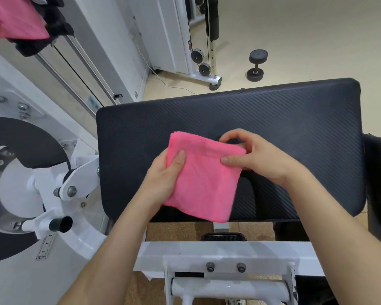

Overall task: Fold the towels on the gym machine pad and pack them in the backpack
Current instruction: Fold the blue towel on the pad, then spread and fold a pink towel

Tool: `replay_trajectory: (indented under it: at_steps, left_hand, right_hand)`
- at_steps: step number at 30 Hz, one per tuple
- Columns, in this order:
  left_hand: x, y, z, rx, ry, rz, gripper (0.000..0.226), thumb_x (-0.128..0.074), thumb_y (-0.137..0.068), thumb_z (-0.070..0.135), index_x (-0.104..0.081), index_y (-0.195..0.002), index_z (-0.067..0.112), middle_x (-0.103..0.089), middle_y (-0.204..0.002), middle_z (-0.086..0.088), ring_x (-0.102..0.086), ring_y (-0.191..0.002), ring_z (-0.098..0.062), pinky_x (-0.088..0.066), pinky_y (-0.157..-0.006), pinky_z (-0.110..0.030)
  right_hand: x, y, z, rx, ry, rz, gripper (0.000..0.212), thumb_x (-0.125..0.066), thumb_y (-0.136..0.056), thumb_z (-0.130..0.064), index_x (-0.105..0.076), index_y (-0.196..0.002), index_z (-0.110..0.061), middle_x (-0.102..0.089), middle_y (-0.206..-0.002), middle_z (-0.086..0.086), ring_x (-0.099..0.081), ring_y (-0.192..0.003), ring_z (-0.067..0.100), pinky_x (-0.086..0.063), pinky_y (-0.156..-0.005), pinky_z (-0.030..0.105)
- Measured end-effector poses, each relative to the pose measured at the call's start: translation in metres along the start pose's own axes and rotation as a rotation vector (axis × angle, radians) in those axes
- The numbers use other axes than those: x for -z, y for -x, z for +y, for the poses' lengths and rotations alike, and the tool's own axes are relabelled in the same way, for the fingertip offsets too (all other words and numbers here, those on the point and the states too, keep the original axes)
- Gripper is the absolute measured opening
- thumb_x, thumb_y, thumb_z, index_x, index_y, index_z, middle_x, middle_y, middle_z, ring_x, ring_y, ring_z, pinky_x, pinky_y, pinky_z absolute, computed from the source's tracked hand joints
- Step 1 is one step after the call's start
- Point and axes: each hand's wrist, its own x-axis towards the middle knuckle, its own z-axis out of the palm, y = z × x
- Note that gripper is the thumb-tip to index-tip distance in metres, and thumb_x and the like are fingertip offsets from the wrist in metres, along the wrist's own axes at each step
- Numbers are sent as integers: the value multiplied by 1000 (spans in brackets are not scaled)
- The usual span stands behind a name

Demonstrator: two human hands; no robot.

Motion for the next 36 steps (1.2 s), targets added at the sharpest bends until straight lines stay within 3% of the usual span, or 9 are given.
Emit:
replay_trajectory:
  at_steps: [4, 8, 14, 19, 22, 24, 28, 32, 36]
  left_hand:
    - [-17, 15, -47, 130, 67, 282, 14, -62, -93, 38, -62, -102, 27, -72, -101, 5, -69, -97, -15, -57, -87, -43]
    - [-28, 22, -63, 111, -82, 550, 10, -64, -92, 33, -54, -89, 31, -67, -88, 8, -66, -86, -14, -50, -67, -27]
    - [-24, 30, -71, -85, -144, 583, 34, -59, -95, 33, -35, -120, 35, -66, -76, 0, -65, -65, -12, -53, -59, -31]
    - [-12, 37, -60, -119, -276, 438, 68, -66, -90, 21, -25, -139, 44, -62, -75, 5, -60, -63, -3, -47, -58, -18]
    - [-3, 37, -47, -137, -388, 271, 74, -63, -89, 17, -24, -140, 54, -62, -113, 9, -62, -90, -5, -52, -78, -23]
    - [4, 30, -40, -85, -426, 166, 65, -61, -89, 14, -38, -135, 53, -56, -125, 17, -59, -103, -5, -52, -86, -28]
    - [6, 18, -31, 69, -408, 213, 41, -60, -82, 3, -71, -105, 35, -68, -94, 4, -58, -66, -5, -51, -59, -21]
    - [-8, 28, -35, 190, -91, 388, 25, -65, -81, 5, -77, -85, 27, -73, -88, -7, -68, -75, -27, -60, -73, -44]
    - [-23, 61, -43, 200, 132, 313, 26, -69, -86, 10, -74, -103, 28, -68, -84, -9, -64, -76, -19, -59, -70, -34]
  right_hand:
    - [-30, -15, -2, 90, 465, 379, 45, -72, -76, -15, -54, -115, -28, -60, -91, -1, -55, -78, 12, -45, -74, 31]
    - [-97, -18, 15, 418, 1022, 713, 40, -60, -76, -4, -62, -114, -13, -56, -107, 13, -52, -88, 31, -47, -68, 41]
    - [-130, -7, 84, 390, 1283, 375, 58, -39, -98, -38, -35, -149, -10, -26, -158, 12, -23, -147, 25, -19, -117, 43]
    - [-131, -12, 84, 342, 1310, 309, 61, -29, -101, -39, -20, -154, -10, -14, -162, 9, -9, -150, 22, -12, -119, 44]
    - [-125, -8, 81, 381, 1263, 274, 59, -29, -101, -37, -24, -153, -10, -17, -162, 8, -11, -150, 22, -15, -118, 44]
    - [-122, -5, 76, 394, 1184, 277, 57, -37, -99, -37, -34, -149, -11, -25, -159, 8, -20, -148, 23, -21, -115, 44]
    - [-133, 10, 48, 284, 1066, 414, 50, -59, -82, -39, -59, -124, -13, -56, -127, 9, -54, -112, 30, -41, -81, 43]
    - [-162, 34, 39, 53, 1025, 203, 95, -65, -66, -63, -39, -141, -12, -48, -135, 10, -56, -105, 31, -48, -78, 44]
    - [-163, 30, 54, 80, 1139, 353, 72, -84, -56, -18, -57, -123, -11, -63, -115, 10, -62, -67, 30, -45, -56, 36]
